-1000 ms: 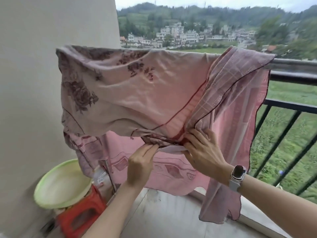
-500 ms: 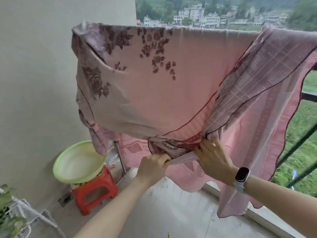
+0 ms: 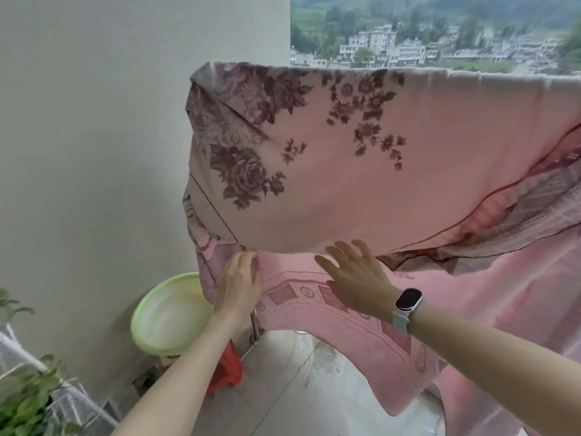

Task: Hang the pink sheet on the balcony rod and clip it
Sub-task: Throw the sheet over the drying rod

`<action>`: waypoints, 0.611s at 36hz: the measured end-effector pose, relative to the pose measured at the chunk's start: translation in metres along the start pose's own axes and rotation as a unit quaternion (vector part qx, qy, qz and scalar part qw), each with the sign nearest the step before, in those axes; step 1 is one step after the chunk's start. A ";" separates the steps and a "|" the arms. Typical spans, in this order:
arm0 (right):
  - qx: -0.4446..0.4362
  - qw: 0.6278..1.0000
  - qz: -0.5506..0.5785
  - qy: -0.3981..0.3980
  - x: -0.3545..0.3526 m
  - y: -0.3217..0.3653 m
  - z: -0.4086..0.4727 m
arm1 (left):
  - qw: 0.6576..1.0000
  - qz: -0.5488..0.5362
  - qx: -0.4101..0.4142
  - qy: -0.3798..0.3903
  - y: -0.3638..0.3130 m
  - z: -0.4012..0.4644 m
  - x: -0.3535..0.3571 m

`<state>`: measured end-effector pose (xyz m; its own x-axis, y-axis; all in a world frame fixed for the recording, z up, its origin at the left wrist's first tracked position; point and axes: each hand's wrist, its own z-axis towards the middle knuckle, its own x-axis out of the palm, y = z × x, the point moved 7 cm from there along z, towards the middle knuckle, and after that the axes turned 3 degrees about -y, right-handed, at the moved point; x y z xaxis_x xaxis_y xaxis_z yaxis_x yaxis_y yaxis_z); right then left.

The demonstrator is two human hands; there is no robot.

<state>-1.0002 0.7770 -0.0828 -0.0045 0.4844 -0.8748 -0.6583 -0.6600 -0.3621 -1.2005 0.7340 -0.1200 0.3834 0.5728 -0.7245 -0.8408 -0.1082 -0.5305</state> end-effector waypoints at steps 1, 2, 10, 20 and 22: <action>-0.003 1.000 0.012 -0.008 0.003 0.008 0.010 | 1.000 0.005 0.001 0.004 0.010 0.000 0.000; -0.007 1.000 0.022 -0.012 0.007 0.016 0.020 | 1.000 0.012 0.003 0.010 0.020 0.000 0.001; -0.042 0.999 0.011 0.031 0.062 0.067 0.120 | 0.993 0.108 0.040 0.035 0.095 0.039 0.000; -0.080 0.984 -0.125 0.098 0.160 0.102 0.220 | 0.956 0.247 0.105 0.120 0.179 0.128 0.055; -0.039 0.990 -0.090 0.101 0.159 0.082 0.239 | 0.958 0.235 0.129 0.101 0.180 0.145 0.058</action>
<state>-1.2348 0.9375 -0.1748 0.2638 0.4788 -0.8373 -0.5749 -0.6190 -0.5351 -1.3844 0.8656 -0.1938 -0.0156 0.3386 -0.9408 -0.9953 -0.0956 -0.0179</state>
